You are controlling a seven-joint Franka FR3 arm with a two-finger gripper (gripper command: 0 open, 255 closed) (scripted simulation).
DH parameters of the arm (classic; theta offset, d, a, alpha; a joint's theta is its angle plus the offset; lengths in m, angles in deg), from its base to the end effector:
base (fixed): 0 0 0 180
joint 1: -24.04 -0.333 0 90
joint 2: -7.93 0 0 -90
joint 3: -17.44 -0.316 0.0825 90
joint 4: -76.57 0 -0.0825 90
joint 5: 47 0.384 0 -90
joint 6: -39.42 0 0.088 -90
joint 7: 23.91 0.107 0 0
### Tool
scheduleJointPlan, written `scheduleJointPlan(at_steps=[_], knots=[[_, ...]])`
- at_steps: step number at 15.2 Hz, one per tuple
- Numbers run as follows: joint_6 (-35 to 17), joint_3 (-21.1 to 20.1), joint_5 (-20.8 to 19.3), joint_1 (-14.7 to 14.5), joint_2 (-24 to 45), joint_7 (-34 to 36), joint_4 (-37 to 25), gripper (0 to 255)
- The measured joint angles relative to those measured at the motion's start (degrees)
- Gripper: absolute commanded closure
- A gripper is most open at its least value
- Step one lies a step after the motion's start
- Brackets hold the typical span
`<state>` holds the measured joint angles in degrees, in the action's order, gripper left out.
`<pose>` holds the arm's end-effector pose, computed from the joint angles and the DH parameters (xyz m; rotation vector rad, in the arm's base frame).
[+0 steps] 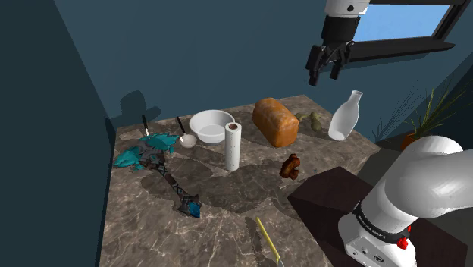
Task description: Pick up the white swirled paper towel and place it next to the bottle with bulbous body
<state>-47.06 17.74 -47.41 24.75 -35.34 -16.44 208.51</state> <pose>0.3092 -0.0068 0.6007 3.1268 -0.2299 -0.0595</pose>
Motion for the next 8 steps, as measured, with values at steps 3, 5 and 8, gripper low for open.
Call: scheduleJointPlan(at_steps=[3,5,8], knots=[[-2.03,-1.10,0.71,-0.20,1.28,1.53,0.65,0],[-4.54,-2.65,1.62,-0.45,2.77,3.73,1.42,0],[-9.16,-5.28,2.98,-0.86,6.09,7.44,2.26,0]])
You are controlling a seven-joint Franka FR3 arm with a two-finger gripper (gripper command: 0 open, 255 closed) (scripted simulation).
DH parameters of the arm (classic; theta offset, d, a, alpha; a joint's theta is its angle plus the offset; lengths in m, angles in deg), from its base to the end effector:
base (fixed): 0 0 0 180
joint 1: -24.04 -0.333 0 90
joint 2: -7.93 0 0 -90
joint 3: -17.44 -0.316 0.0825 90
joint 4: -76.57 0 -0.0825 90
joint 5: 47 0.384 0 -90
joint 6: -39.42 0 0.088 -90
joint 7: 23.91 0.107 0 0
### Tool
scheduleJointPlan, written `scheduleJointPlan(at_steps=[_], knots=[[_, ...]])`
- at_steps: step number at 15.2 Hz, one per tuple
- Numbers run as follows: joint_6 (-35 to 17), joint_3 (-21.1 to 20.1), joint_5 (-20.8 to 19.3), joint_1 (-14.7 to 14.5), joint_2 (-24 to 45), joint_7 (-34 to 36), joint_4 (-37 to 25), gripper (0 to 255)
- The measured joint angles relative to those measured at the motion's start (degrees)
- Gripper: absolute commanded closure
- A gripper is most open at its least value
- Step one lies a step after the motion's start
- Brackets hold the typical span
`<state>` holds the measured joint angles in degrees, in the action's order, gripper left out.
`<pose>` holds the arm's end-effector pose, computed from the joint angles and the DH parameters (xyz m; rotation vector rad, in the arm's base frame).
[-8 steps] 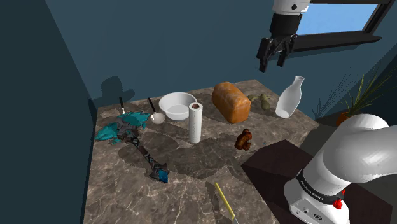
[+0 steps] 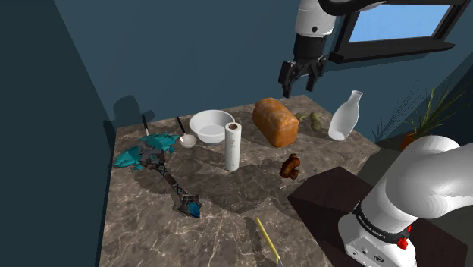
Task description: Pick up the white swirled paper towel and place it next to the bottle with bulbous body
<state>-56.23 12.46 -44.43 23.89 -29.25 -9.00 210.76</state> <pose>0.3497 0.0415 0.5595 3.1147 -0.3030 -0.0372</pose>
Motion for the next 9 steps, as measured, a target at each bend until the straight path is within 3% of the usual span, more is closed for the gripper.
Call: scheduleJointPlan(at_steps=[9], knots=[[-14.06,-7.18,1.11,-0.45,15.03,10.95,-2.28,0]])
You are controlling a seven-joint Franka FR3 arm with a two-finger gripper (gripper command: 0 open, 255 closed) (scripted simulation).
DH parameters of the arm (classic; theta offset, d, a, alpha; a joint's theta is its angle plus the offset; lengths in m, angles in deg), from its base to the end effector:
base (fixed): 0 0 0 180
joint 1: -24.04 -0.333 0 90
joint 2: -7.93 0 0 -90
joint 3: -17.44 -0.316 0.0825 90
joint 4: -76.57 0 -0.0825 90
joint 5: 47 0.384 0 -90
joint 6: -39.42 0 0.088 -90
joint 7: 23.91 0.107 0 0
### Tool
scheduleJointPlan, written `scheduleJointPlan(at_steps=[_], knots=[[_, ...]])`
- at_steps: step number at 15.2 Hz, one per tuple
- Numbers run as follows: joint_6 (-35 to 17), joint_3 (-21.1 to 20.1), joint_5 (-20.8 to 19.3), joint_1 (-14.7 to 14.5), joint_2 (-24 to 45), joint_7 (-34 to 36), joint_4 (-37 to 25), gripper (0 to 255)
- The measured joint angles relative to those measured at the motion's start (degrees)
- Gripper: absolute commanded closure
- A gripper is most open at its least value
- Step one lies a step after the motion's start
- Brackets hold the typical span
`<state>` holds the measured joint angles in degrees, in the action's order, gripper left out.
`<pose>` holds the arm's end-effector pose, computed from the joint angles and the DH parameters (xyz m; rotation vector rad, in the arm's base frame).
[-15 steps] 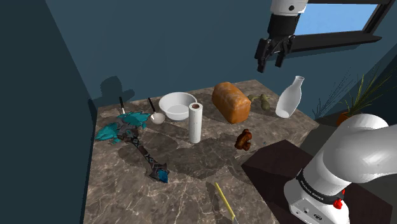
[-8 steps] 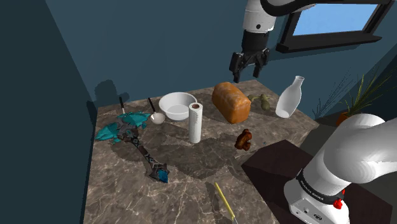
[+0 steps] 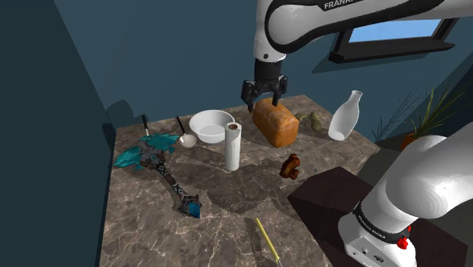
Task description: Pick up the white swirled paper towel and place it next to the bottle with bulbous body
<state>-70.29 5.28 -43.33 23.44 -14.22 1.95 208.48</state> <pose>0.4229 0.1067 0.4934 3.0932 -0.4140 -0.0019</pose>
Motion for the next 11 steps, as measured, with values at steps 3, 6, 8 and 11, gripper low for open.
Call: scheduleJointPlan(at_steps=[3,6,8,11], knots=[[-4.02,-2.36,-0.85,-0.05,6.07,4.25,-2.41,0],[-7.49,-4.13,-2.58,0.02,12.63,8.27,-5.65,0],[-9.26,-4.88,-3.94,0.01,16.46,10.70,-7.76,0],[-11.33,-5.34,-4.82,-0.17,18.96,12.23,-8.16,0]])
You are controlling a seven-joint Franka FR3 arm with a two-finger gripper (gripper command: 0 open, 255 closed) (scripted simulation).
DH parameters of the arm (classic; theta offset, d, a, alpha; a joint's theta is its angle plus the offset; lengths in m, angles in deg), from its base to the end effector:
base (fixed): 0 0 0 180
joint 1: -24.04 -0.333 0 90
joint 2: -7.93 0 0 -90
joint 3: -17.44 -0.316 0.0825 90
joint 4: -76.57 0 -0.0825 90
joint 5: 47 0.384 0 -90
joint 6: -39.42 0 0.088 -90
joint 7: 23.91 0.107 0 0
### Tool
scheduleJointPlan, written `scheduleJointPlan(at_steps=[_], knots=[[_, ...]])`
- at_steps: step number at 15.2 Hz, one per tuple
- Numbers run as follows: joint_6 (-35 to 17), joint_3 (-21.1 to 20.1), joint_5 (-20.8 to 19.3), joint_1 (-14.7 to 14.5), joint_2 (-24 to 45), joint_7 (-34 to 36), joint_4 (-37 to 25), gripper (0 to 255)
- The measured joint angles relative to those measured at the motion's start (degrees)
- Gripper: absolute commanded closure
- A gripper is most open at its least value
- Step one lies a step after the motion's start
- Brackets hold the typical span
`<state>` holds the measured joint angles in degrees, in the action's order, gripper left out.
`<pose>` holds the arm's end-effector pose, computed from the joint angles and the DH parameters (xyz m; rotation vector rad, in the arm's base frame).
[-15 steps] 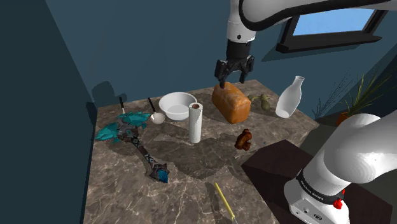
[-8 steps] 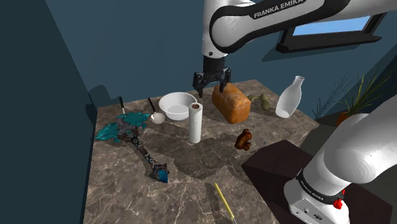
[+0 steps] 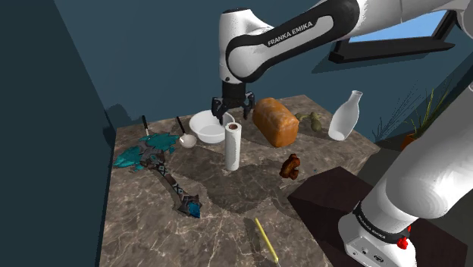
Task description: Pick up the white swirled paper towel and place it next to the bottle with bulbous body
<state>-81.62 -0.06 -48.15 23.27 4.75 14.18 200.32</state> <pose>0.4999 0.1654 0.4212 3.0703 -0.5207 0.0325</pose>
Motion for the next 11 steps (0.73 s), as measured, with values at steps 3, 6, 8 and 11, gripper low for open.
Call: scheduleJointPlan(at_steps=[3,6,8,11], knots=[[-2.49,-0.15,-0.45,-0.08,1.18,0.59,1.37,0],[-4.20,-0.10,-0.79,-0.01,2.01,0.72,2.29,0],[-4.39,-0.11,-0.85,-0.02,2.13,0.78,2.34,0],[-4.45,-0.13,-0.87,-0.03,2.19,0.82,2.34,0]])
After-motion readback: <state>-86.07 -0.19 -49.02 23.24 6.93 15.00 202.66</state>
